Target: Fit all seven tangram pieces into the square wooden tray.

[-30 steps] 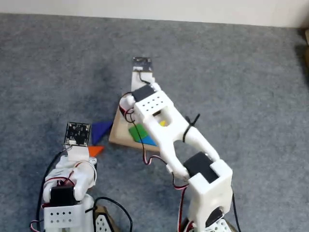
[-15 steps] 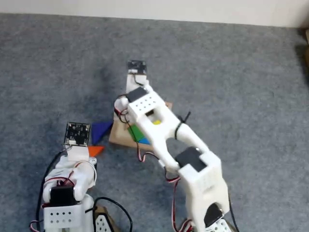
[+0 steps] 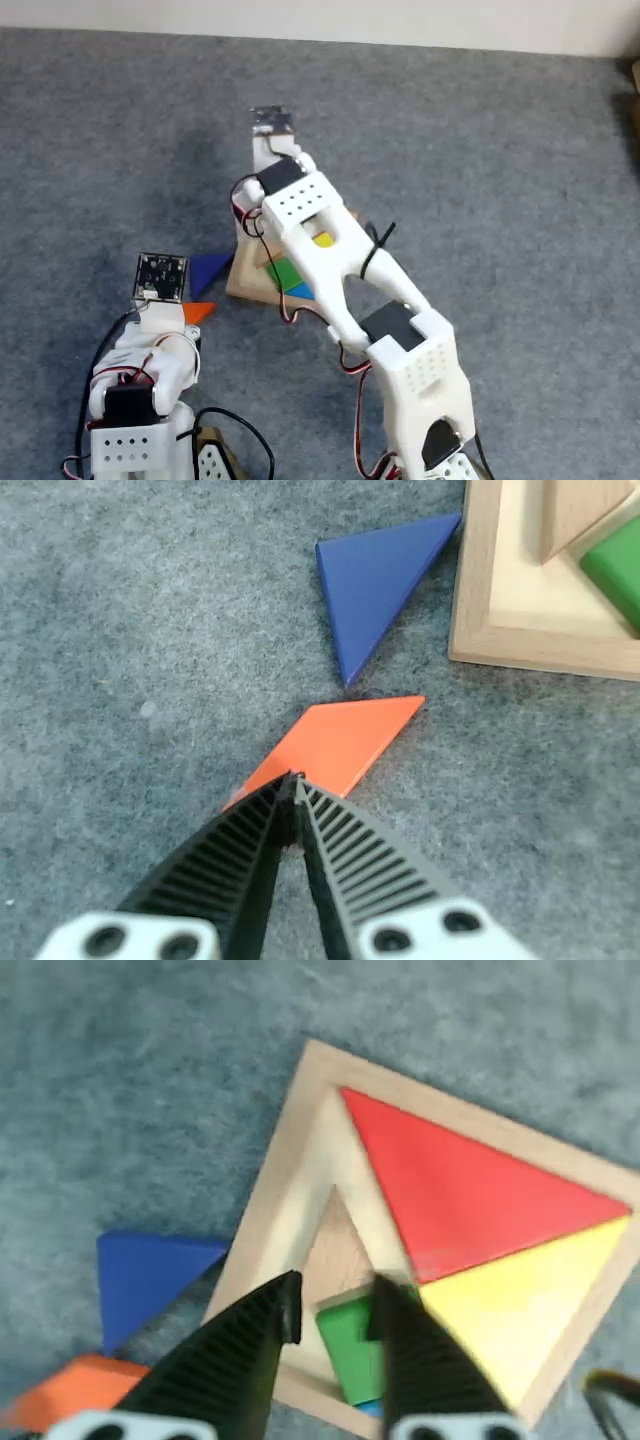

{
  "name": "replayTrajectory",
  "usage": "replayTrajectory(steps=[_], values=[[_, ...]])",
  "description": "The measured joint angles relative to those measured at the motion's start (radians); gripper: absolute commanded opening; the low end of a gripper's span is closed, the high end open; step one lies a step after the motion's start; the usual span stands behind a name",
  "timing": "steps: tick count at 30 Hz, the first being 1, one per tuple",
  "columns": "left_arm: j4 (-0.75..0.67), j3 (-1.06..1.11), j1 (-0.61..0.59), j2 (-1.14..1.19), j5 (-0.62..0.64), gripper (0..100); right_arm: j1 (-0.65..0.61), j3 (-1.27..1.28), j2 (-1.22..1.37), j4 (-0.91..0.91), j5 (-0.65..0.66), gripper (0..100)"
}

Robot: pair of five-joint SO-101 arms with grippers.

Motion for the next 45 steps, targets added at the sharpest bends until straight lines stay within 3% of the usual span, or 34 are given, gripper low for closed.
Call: replayTrajectory(steps=[4,14,26,36,45], values=[[0.0,0.0,0.0,0.0,0.0,0,-0.029,-0.002,0.025,-0.04,0.075,0.5],[0.0,0.0,0.0,0.0,0.0,0,-0.029,0.026,0.127,-0.074,0.114,0.5],[0.0,0.0,0.0,0.0,0.0,0,0.037,0.025,0.114,0.13,0.15,0.5],[0.0,0.0,0.0,0.0,0.0,0,0.038,0.046,-0.241,0.247,0.206,0.5],[0.0,0.0,0.0,0.0,0.0,0,0.123,0.374,-0.661,0.351,0.388,0.5]])
